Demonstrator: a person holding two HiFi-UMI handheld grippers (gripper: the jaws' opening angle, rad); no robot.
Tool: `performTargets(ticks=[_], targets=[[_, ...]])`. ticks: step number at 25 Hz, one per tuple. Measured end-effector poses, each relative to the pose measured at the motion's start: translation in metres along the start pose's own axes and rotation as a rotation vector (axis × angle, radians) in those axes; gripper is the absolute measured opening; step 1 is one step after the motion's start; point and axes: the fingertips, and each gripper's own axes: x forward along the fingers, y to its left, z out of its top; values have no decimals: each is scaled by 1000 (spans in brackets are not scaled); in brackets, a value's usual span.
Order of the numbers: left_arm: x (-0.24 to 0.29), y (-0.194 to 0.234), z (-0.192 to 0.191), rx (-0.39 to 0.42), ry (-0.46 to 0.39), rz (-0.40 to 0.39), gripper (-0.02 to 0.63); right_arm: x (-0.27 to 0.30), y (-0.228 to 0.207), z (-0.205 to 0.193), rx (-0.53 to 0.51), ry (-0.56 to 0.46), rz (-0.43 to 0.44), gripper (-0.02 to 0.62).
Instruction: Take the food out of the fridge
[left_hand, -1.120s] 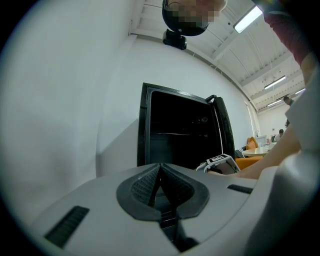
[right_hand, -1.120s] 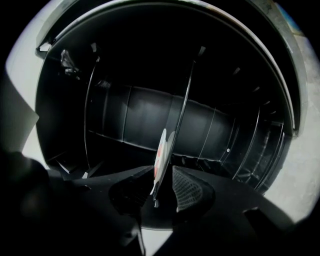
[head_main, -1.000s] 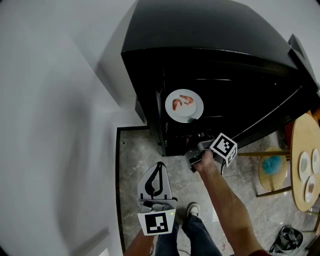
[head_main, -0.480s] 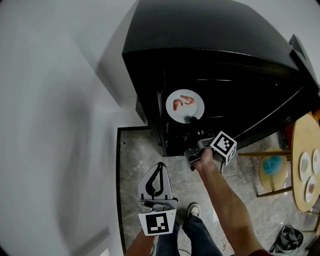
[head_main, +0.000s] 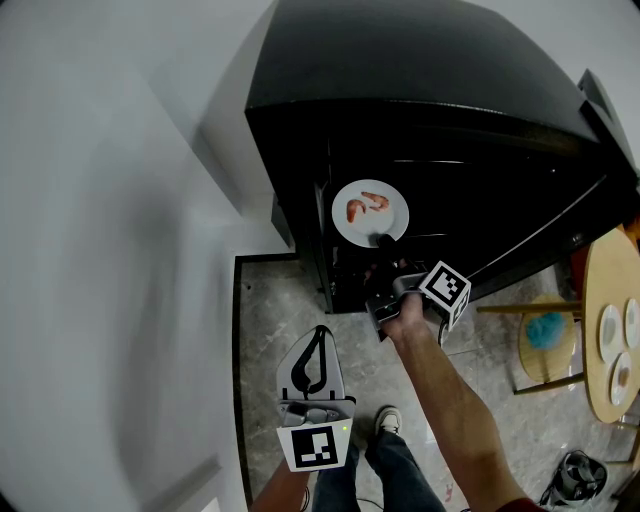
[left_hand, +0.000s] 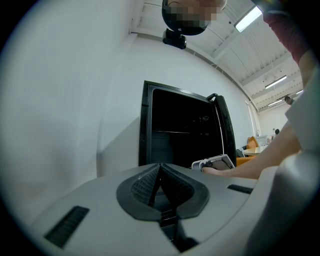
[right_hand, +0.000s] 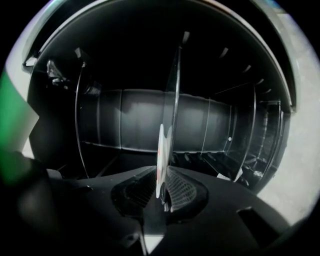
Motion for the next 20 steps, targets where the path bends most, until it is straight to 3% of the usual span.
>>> performTargets(ticks=[4, 20], targets=[[0, 2, -1, 1, -2, 1, 14, 0, 0, 1, 13, -17, -10, 43], [-1, 2, -1, 0, -2, 2, 12, -1, 2, 1, 48, -23, 7, 37]])
